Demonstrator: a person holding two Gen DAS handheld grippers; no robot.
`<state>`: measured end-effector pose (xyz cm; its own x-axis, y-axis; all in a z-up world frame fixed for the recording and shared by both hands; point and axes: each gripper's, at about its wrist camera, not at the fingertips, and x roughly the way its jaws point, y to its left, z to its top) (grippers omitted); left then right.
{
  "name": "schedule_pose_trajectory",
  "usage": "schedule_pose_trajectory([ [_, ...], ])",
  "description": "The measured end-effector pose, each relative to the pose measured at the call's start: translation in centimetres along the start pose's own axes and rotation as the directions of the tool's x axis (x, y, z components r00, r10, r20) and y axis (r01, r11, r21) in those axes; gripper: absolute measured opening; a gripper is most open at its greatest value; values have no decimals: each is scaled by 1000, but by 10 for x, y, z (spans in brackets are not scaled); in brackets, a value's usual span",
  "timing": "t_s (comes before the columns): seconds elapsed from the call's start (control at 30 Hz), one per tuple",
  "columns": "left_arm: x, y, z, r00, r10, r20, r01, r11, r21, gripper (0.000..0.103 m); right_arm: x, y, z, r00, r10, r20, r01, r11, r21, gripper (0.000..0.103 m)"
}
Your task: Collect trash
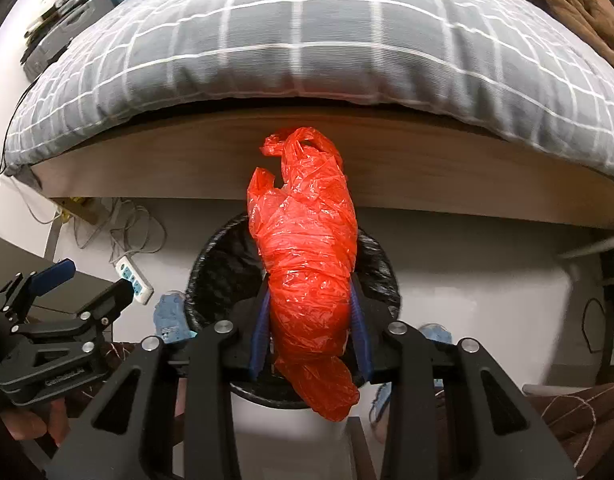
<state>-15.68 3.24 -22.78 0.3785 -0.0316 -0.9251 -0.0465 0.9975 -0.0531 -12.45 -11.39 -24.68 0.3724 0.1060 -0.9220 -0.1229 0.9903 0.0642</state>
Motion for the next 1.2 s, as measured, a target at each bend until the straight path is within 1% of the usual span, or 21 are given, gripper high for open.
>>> schedule_pose_trajectory([
  [0.13,-4,17,-1,1000,12,11,-12,1000,-26,97,7,14,3,1000,12,-8,-12,1000,-20,34],
  [0.27,-7,26,-1,1000,5,18,-4,999,-49,97,8,22,6,1000,8,13,-8,999,-39,42],
  [0.33,-7,26,-1,1000,-5,20,6,999,-50,97,8,22,5,1000,5,21,-4,999,-41,51],
  [0.4,-8,24,-1,1000,-5,22,6,999,-46,97,9,20,4,1000,1,27,1,999,-39,56],
  [0.47,-9,24,0,1000,-5,24,7,999,-44,97,7,15,4,999,-4,34,5,1000,-25,66],
  [0.5,-10,23,0,1000,-4,23,5,999,-42,97,5,12,4,999,-6,45,7,1000,-18,68],
  [0.57,-13,22,1,1000,-6,22,7,999,-43,97,0,9,5,997,-18,69,19,1000,-11,79],
  [0.67,-25,20,5,999,-9,49,11,999,-41,97,-16,-3,6,995,-13,102,14,1000,-4,87],
  [0.77,-39,15,10,997,-7,74,10,1000,-29,97,-33,-10,6,991,-2,136,4,1000,-10,93],
  [0.83,-54,13,12,995,-17,95,19,999,-28,97,-50,-17,7,986,-29,167,30,1000,-1,95],
  [0.87,-65,10,14,993,-21,116,24,999,-26,97,-54,-12,8,983,-35,180,35,999,6,95],
  [0.97,-90,4,20,987,-21,161,23,1000,-10,97,-87,-18,13,970,-58,235,52,998,29,95],
  [1.1,-133,-8,30,971,-32,235,30,999,11,97,-136,-18,16,944,-70,323,65,998,28,95],
  [1.17,-151,-13,32,965,-41,259,36,999,24,97,-162,-19,17,930,-70,362,65,998,26,95],
  [1.2,-166,-15,34,958,-45,283,39,999,27,97,-175,-20,16,923,-66,378,61,998,26,95],
])
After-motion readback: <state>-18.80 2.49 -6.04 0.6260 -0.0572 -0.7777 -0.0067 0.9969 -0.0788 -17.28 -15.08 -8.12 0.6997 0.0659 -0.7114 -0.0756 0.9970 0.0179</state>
